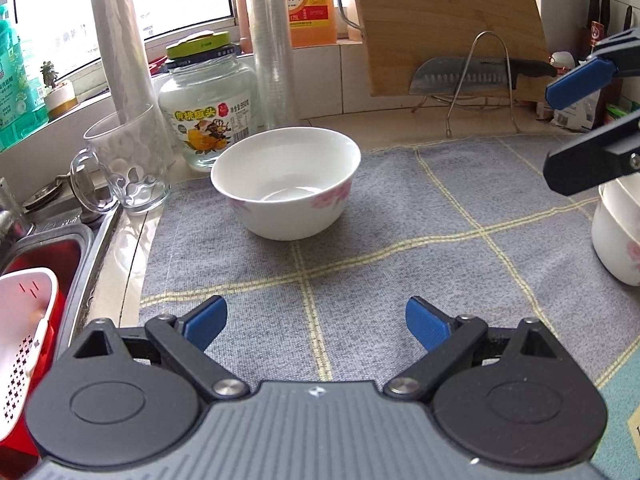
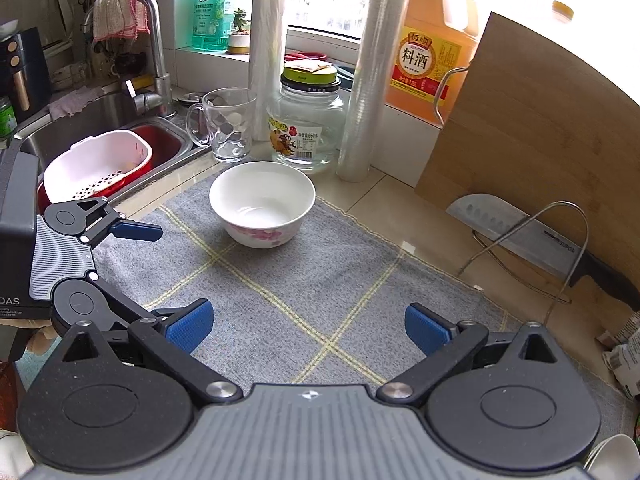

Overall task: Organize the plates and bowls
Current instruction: 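Move the right gripper to the pink-flowered white bowl and grasp its rim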

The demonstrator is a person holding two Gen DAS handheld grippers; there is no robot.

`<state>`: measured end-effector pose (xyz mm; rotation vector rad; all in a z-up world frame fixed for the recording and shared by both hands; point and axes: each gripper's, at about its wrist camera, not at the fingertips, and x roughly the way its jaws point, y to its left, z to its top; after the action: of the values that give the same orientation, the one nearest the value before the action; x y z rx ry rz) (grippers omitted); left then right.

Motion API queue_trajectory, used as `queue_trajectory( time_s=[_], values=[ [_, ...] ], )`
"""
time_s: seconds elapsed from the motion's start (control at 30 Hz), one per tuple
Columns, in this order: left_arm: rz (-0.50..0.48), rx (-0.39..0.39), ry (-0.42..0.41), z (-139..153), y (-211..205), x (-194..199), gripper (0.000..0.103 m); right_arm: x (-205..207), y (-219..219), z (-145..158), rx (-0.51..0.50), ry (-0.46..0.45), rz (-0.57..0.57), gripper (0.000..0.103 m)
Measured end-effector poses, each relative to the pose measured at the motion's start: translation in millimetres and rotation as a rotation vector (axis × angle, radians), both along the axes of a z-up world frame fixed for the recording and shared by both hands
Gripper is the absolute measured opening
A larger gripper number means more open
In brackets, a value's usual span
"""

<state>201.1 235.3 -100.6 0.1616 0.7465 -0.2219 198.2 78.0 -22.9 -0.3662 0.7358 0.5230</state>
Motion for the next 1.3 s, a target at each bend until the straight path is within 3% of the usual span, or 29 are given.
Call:
queue_trajectory(
  time_s=[0.37, 0.9, 1.3],
  values=[
    [-0.008, -0.052, 0.056, -13.4, 7.1, 17.4, 0.103, 26.8, 26.2, -1.0, -0.011, 0.015, 0.043, 0.103],
    [-0.023, -0.065, 0.034, -12.9, 9.2, 24.8, 0.103, 77.0, 50.4, -14.7, -0.004, 0.095, 0.084, 0.103],
    [-0.049, -0.002, -0.076, 7.3, 11.0, 45.6, 0.102, 112.9, 66.2, -16.5, 0.040, 0.120, 0.122, 0.103]
  ],
)
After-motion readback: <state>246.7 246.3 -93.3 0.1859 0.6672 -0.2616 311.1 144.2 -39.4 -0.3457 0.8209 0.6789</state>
